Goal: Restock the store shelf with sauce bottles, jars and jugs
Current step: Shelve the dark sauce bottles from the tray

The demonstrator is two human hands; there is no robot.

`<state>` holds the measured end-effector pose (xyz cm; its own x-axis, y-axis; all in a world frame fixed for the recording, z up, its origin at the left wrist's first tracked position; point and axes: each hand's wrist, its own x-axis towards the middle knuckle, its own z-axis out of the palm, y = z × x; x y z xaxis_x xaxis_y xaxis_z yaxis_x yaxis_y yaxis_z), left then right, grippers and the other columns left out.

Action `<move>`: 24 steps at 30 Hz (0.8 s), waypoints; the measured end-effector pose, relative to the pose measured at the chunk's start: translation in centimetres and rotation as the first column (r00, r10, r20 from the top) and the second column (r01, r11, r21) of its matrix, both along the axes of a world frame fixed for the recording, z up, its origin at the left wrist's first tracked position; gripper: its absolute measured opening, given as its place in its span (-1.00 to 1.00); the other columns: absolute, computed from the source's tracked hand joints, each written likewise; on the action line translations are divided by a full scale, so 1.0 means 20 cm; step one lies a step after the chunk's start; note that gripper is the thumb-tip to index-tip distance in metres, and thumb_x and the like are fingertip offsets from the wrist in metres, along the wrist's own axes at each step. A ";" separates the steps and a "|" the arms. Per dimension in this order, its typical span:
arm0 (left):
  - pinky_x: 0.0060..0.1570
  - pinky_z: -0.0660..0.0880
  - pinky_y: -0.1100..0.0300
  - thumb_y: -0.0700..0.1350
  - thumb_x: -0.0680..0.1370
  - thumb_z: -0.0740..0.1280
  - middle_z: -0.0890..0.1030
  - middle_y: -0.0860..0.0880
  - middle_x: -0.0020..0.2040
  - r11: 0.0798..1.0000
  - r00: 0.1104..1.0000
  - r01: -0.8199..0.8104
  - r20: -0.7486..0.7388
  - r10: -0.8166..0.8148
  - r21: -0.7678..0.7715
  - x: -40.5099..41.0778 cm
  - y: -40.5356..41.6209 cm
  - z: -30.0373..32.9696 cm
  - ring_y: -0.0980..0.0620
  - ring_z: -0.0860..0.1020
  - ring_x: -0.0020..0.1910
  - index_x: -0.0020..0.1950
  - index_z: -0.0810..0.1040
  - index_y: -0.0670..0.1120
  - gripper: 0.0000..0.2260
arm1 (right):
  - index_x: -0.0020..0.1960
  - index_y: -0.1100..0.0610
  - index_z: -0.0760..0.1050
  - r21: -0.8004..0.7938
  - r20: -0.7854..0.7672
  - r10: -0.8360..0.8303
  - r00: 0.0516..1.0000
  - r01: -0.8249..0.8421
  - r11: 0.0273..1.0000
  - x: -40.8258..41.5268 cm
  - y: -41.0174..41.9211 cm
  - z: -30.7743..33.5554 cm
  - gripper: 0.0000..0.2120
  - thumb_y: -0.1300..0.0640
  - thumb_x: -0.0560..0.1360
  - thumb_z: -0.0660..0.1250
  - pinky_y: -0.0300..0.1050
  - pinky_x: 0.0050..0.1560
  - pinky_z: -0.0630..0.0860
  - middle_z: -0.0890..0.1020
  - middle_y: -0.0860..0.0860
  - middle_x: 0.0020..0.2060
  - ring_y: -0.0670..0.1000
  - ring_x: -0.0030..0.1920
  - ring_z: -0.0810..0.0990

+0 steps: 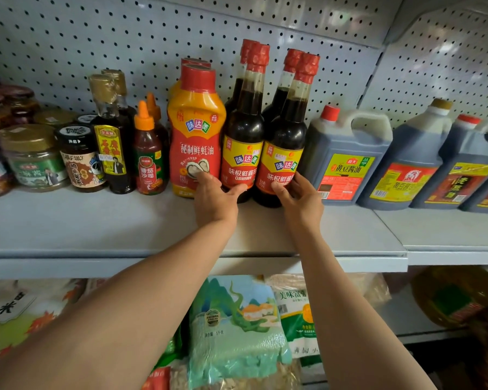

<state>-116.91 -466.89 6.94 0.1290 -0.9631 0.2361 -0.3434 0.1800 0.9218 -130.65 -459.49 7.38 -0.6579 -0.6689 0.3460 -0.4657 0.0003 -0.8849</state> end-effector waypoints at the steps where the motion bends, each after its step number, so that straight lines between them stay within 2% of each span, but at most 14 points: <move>1: -0.01 0.52 -0.05 0.12 0.37 0.56 0.60 -0.15 0.09 1.000 1.000 0.003 0.010 -0.003 0.010 0.00 0.00 0.00 -0.18 0.57 0.07 0.21 0.41 -0.22 -0.38 | 0.24 -0.03 0.59 -0.001 0.009 -0.027 1.000 0.027 1.000 0.01 -0.01 0.00 -0.62 -0.09 0.47 0.50 -0.24 0.15 0.56 0.69 -0.23 -0.01 -0.31 0.00 0.62; 4: -0.03 0.53 -0.03 0.14 0.38 0.54 0.60 -0.14 0.09 1.000 1.000 0.002 0.029 -0.003 0.019 -0.01 0.00 0.01 -0.17 0.57 0.07 0.21 0.41 -0.21 -0.38 | 0.28 0.06 0.56 0.007 0.034 -0.094 0.995 0.093 0.996 0.03 -0.04 0.01 -0.53 -0.10 0.44 0.52 -0.20 0.15 0.54 0.70 -0.05 0.13 -0.18 0.04 0.62; 10: 0.01 0.57 -0.11 0.15 0.40 0.52 0.59 -0.12 0.12 1.000 0.999 -0.005 0.051 0.004 0.026 -0.01 0.02 0.02 -0.15 0.57 0.08 0.25 0.39 -0.20 -0.38 | 0.20 0.00 0.62 0.056 -0.100 -0.128 0.987 0.134 0.989 0.04 -0.08 0.01 -0.65 -0.18 0.52 0.41 -0.32 -0.17 0.40 0.72 -0.07 0.00 -0.09 -0.06 0.63; 12: 0.02 0.58 -0.09 0.13 0.42 0.52 0.59 -0.11 0.13 0.999 0.998 0.024 0.060 -0.025 0.025 0.01 0.05 0.04 -0.14 0.58 0.09 0.21 0.40 -0.17 -0.44 | 0.23 0.03 0.60 0.091 -0.099 -0.129 0.987 0.138 0.986 0.05 -0.07 0.03 -0.62 -0.17 0.53 0.40 -0.26 -0.10 0.42 0.71 -0.03 0.05 0.00 0.03 0.65; 14: 0.01 0.56 -0.04 0.07 0.42 0.54 0.60 -0.11 0.09 0.997 0.997 0.066 0.035 -0.068 0.034 0.05 0.07 0.04 -0.13 0.59 0.05 0.11 0.40 -0.13 -0.53 | 0.32 0.08 0.53 0.137 -0.060 -0.119 0.991 0.126 0.982 0.07 -0.04 0.04 -0.53 -0.16 0.53 0.41 -0.16 0.06 0.47 0.68 0.02 0.16 0.07 0.17 0.64; 17: 0.00 0.50 0.01 0.02 0.36 0.58 0.60 -0.15 0.04 0.993 0.996 0.089 -0.025 -0.087 0.074 0.17 0.09 0.04 -0.18 0.59 0.02 0.09 0.42 -0.16 -0.51 | 0.46 0.09 0.39 0.169 0.003 -0.141 0.990 0.139 0.976 0.12 0.05 0.05 -0.38 -0.12 0.50 0.46 -0.05 0.27 0.44 0.60 0.08 0.30 0.10 0.33 0.54; 24: 0.07 0.46 0.06 0.04 0.33 0.60 0.52 -0.14 0.16 0.990 0.995 0.085 0.046 -0.091 0.116 0.63 0.24 0.05 -0.15 0.52 0.14 0.21 0.44 -0.11 -0.43 | 0.49 0.06 0.33 0.263 -0.165 -0.081 0.983 0.123 0.957 0.43 0.32 0.05 -0.30 -0.06 0.45 0.51 -0.10 0.18 0.41 0.55 0.11 0.34 0.14 0.33 0.52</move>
